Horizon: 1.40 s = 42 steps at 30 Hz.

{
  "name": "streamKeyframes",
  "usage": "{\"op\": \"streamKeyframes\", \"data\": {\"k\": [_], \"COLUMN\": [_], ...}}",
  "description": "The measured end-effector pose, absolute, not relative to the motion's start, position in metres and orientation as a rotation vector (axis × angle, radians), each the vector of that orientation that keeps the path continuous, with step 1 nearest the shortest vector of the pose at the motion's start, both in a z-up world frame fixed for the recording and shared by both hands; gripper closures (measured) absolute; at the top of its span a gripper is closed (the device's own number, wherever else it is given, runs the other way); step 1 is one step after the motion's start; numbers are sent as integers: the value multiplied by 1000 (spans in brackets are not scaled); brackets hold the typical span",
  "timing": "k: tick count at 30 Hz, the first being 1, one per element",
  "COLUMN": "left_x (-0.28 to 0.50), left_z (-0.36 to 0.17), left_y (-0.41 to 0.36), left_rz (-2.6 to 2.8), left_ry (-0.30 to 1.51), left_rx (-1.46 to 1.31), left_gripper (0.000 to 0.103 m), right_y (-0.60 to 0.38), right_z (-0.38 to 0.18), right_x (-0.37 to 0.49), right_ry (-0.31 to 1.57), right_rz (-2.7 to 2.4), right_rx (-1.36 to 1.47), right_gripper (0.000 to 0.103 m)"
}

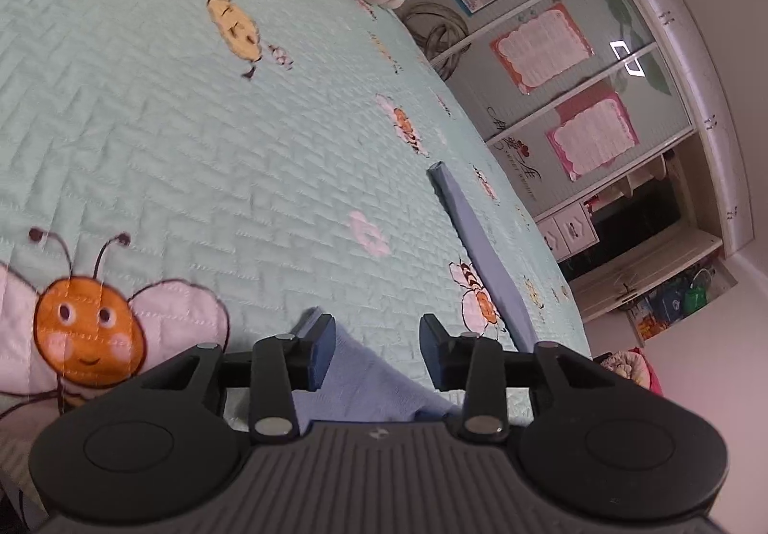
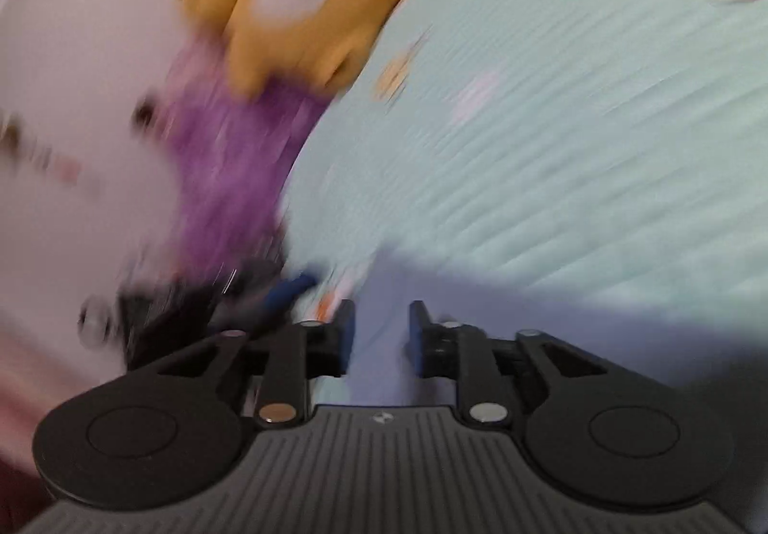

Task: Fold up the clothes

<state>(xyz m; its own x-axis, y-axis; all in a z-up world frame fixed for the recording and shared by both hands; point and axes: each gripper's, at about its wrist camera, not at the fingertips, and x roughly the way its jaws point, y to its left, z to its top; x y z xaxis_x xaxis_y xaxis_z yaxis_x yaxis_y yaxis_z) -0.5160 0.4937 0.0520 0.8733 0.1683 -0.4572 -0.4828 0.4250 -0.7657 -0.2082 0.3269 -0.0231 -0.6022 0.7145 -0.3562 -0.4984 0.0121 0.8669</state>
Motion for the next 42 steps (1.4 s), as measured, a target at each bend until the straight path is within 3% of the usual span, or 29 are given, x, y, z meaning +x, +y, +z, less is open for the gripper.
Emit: {"op": "streamKeyframes", "data": {"k": [2,4,11,12,13,14,18,31,37,38,39,40,42], "left_x": [-516,-516,-502,-497,-492,-486,-461,-283,-244,-247,-249,-252,-260], "left_z": [48,49,53,52,49,47,45,41,14,9,4,1,1], "left_y": [494,491,477,474,471,467,446,308,294,298,302,307,319], "left_rz": [421,415,342,333,332,331,340,-29,-31,-25,-18,-14,-9], "left_ry": [333,334,364,378,395,411,485,695,721,730,739,746,756], "left_rx": [-1071,-1065,-1002,-998,-995,-992,-940,-701,-646,-635,-624,-627,-666], "left_gripper": [63,63,62,62,62,62,62,62,62,73,96,99,98], "right_y": [347,356,315,308,301,294,261,-56,-28,-23,-18,-13,-4], "right_z": [-31,-42,-31,-29,-27,-24,-16,-17,-37,-41,-44,-48,-53], "right_x": [-222,-210,-200,-200,-199,-198,-194,-131,-81,-73,-65,-57,-43], "right_ry": [1415,1401,1280,1262,1243,1225,1152,988,1056,1068,1079,1090,1106], "right_rz": [1744,1625,1495,1481,1466,1452,1389,1003,994,992,991,989,987], "right_rx": [168,244,379,395,412,428,495,783,722,711,701,691,663], "right_gripper": [77,103,85,87,101,103,75,73,73,75,91,103,103]}}
